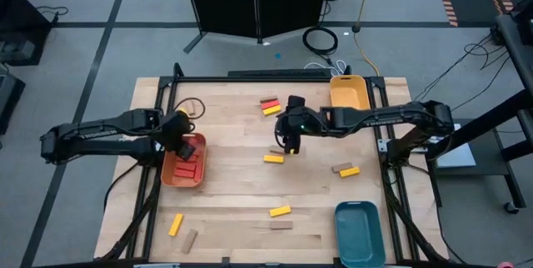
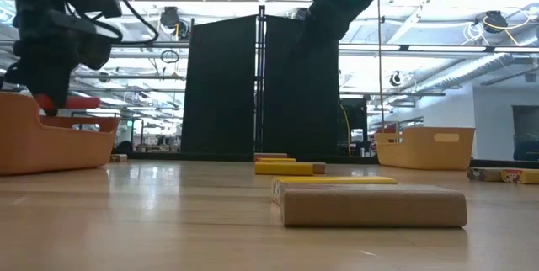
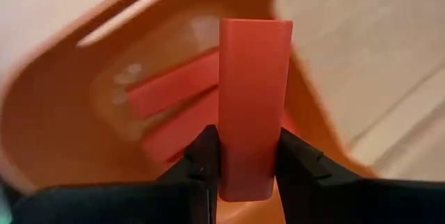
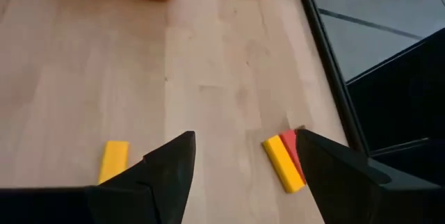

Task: Sort blocks
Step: Put the orange block into the orange bin

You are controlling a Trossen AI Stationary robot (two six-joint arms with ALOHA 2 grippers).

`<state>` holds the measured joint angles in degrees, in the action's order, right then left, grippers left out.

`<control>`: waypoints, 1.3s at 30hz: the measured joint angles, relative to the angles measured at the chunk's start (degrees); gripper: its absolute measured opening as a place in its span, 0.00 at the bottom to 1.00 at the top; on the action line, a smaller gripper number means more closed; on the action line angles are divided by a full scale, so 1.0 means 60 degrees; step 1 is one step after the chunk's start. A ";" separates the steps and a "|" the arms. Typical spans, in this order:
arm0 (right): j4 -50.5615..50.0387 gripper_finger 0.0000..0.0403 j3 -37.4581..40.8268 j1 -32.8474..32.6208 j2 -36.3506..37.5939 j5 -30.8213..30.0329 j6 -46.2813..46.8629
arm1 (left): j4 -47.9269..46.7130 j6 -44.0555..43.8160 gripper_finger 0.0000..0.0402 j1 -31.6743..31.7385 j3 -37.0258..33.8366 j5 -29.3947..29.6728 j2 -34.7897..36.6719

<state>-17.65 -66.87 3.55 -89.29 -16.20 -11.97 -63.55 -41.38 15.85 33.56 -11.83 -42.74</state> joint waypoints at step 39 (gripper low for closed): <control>-0.1159 0.60 0.0000 0.0579 -0.0128 -0.0001 0.1510 | 0.8360 0.7524 0.41 0.0832 0.1189 0.1221 -0.4180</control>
<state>-24.61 -66.87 7.03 -90.06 -16.20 -2.91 -13.39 3.76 20.84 40.69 -4.51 -67.82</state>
